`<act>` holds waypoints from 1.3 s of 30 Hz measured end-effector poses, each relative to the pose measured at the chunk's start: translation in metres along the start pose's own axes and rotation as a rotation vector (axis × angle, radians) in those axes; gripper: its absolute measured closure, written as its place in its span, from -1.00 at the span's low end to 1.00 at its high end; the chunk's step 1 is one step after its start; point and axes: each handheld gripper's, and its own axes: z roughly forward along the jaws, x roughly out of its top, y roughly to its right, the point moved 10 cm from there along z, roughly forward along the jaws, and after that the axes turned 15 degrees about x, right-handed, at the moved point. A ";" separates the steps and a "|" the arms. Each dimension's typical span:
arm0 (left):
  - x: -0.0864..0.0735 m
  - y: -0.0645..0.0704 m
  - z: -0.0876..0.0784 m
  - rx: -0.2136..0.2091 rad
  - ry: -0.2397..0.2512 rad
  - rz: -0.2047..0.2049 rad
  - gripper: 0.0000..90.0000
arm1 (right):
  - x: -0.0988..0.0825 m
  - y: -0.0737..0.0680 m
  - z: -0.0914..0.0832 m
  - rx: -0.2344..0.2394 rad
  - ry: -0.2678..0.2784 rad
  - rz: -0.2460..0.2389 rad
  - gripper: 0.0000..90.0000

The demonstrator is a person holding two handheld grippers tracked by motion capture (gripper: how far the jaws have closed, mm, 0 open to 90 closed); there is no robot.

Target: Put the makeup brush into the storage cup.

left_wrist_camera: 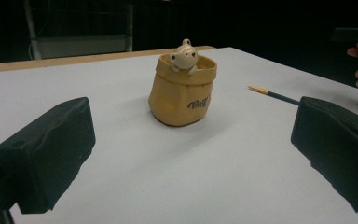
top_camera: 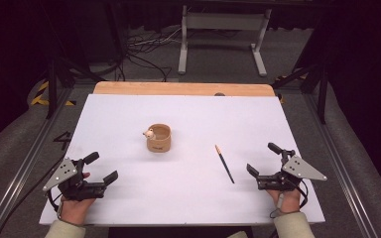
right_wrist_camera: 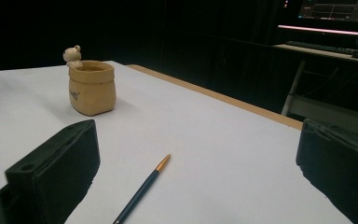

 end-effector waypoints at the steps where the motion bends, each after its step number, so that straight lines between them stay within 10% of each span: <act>1: 0.000 0.000 0.000 0.001 -0.002 0.000 -0.99 | 0.000 0.000 0.000 -0.002 0.000 0.004 -1.00; 16: 0.003 0.002 0.002 0.012 0.002 0.008 -0.99 | 0.007 0.005 0.002 -0.003 -0.028 0.068 -1.00; 32: 0.002 0.003 0.003 0.006 -0.012 0.023 -0.99 | 0.031 0.000 0.054 0.091 -0.125 0.063 -1.00; 39: 0.003 0.005 0.003 -0.011 -0.007 0.001 -1.00 | 0.031 0.002 0.063 0.113 -0.260 0.105 -0.87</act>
